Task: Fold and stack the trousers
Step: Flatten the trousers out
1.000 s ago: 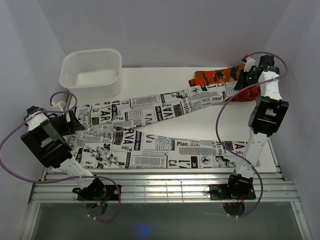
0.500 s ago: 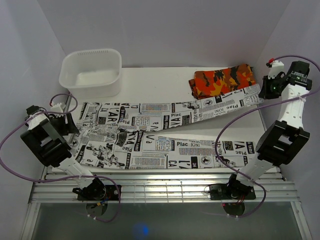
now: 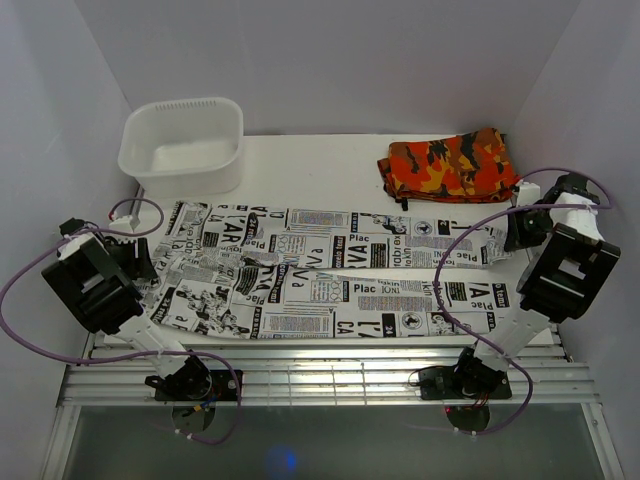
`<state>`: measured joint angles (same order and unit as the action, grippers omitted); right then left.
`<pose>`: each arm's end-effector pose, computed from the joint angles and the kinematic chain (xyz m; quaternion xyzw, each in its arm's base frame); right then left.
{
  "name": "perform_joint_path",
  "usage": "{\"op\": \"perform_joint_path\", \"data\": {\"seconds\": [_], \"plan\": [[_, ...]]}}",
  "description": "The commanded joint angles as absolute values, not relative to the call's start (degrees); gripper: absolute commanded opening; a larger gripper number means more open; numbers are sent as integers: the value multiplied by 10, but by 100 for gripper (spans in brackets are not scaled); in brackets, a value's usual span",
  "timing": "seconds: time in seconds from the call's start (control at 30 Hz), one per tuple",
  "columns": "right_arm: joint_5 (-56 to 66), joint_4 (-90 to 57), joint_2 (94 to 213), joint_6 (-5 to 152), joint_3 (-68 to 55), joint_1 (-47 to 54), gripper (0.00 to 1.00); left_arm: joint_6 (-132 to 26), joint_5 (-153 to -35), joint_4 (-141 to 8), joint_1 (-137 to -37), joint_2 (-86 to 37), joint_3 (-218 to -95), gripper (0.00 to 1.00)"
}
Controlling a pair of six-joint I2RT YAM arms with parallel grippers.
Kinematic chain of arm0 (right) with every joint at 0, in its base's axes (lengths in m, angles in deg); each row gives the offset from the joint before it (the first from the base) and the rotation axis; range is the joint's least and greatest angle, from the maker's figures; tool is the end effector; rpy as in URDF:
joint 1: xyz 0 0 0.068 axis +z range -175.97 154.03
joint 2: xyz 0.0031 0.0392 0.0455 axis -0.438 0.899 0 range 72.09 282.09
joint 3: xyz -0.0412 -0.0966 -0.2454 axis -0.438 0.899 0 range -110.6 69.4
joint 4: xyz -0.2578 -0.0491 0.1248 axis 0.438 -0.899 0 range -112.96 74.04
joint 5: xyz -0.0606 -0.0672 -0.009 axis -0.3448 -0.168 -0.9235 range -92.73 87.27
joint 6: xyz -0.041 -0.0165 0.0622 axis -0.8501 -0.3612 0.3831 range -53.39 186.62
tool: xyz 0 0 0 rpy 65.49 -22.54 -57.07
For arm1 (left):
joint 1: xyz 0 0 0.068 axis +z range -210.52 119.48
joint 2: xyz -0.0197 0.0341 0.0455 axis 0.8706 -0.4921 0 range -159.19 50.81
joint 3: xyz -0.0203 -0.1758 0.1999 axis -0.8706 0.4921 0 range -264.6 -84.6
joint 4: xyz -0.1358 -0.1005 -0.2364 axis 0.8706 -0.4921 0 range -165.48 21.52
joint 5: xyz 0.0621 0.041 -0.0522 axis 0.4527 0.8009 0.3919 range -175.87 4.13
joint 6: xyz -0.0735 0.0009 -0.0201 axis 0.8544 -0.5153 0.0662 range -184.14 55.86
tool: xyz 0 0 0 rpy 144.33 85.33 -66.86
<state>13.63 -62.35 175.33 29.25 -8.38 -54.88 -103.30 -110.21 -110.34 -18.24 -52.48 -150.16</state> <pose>0.3558 -0.1756 0.1709 -0.0945 0.9731 0.0324 0.2075 0.2829 0.2213 0.1126 -0.0074 0.9737 -0.1013 0.2042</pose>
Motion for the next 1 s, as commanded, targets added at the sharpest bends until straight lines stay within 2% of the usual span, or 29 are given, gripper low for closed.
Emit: {"op": "perform_joint_path", "data": {"seconds": [0.0,0.1,0.13,0.23,0.37,0.6,0.73,0.8,0.83,0.87,0.9,0.93,0.97], "plan": [[134,-616,1764,266,-106,-552,26,-1069,-1068,-1140,-171,-543,-1467,71],[129,-662,1764,247,-132,-562,79,-1079,-1065,-1144,-166,-534,-1464,71],[126,-674,1761,237,-138,-566,82,-1081,-1068,-1145,-163,-529,-1465,71],[103,-718,1740,222,-152,-584,81,-1088,-1088,-1154,-163,-494,-1472,77],[92,-765,1691,194,-77,-601,69,-1084,-1131,-1159,-164,-458,-1491,83],[83,-723,1659,203,88,-589,65,-1059,-1148,-1141,-194,-493,-1510,85],[76,-666,1674,225,124,-583,66,-1051,-1119,-1101,-225,-483,-1472,87],[66,-631,1684,234,138,-576,61,-1044,-1110,-1071,-244,-474,-1438,86],[60,-617,1687,237,152,-573,56,-1041,-1097,-1061,-250,-468,-1427,85],[45,-600,1687,242,159,-573,42,-1038,-1090,-1044,-254,-467,-1417,84],[38,-569,1685,243,164,-573,33,-1033,-1083,-1037,-260,-467,-1402,83],[27,-553,1684,242,170,-573,25,-1032,-1078,-1034,-260,-468,-1397,77],[12,-542,1682,240,169,-573,10,-1032,-1068,-1033,-261,-471,-1393,73]]}}
